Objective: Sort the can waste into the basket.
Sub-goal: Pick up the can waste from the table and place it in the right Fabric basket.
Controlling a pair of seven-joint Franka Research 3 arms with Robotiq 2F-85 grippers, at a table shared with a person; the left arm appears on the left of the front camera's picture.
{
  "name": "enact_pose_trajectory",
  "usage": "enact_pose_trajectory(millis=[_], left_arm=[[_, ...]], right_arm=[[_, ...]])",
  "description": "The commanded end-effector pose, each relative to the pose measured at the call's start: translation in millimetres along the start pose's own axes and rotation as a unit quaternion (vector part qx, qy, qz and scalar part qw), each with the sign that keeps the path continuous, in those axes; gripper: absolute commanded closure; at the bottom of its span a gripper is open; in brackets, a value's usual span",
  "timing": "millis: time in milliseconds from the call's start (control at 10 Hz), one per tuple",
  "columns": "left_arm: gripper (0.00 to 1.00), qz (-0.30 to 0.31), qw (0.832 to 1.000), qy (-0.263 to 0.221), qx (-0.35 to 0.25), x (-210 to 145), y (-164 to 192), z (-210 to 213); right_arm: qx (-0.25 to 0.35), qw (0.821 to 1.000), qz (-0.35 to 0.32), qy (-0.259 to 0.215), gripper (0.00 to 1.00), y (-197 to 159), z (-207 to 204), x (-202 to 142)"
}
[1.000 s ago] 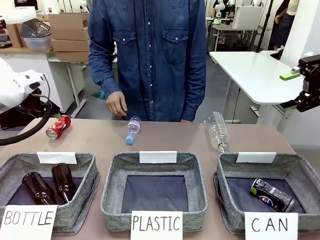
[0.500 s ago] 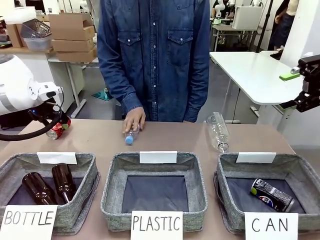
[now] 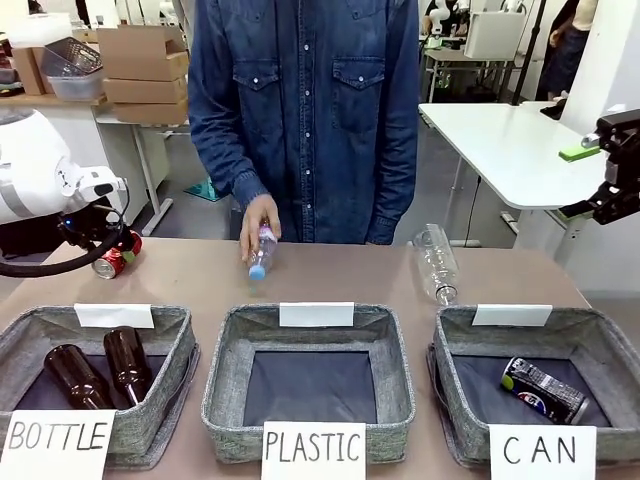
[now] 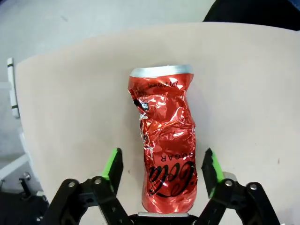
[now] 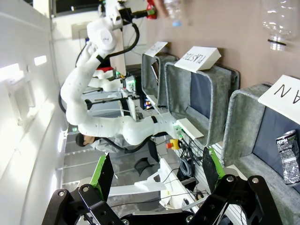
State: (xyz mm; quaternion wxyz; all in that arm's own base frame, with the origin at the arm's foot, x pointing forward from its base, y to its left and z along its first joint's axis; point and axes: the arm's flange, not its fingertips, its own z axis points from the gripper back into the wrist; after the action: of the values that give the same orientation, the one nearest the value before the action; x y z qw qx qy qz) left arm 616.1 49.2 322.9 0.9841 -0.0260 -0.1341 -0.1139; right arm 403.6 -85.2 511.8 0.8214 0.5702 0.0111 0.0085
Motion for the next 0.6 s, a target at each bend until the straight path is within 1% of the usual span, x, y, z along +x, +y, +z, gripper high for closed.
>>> enact_pose_trajectory(millis=[0,100,300,400,500], left_arm=[[0.76,0.003,1.000,0.013,0.006,5.5,-1.1,2.3],[1.00,0.002,1.000,0.015,0.008,5.2,-1.5,1.0],[1.00,0.000,1.000,0.016,0.008,5.1,-1.5,0.5],[0.94,-0.001,1.000,0.015,0.009,5.1,-1.2,1.3],[1.00,0.000,1.000,0.015,0.009,5.2,-0.9,2.8]], right_arm=[[-0.003,1.000,0.009,0.006,0.00,0.4,3.5,-1.1],[-0.003,1.000,0.009,0.006,0.00,0.4,3.5,-1.1],[-0.003,1.000,0.009,0.006,0.00,0.4,3.5,-1.1],[-0.003,1.000,0.009,0.006,0.00,0.4,3.5,-1.1],[-0.003,1.000,0.009,0.006,0.00,0.4,3.5,-1.1]])
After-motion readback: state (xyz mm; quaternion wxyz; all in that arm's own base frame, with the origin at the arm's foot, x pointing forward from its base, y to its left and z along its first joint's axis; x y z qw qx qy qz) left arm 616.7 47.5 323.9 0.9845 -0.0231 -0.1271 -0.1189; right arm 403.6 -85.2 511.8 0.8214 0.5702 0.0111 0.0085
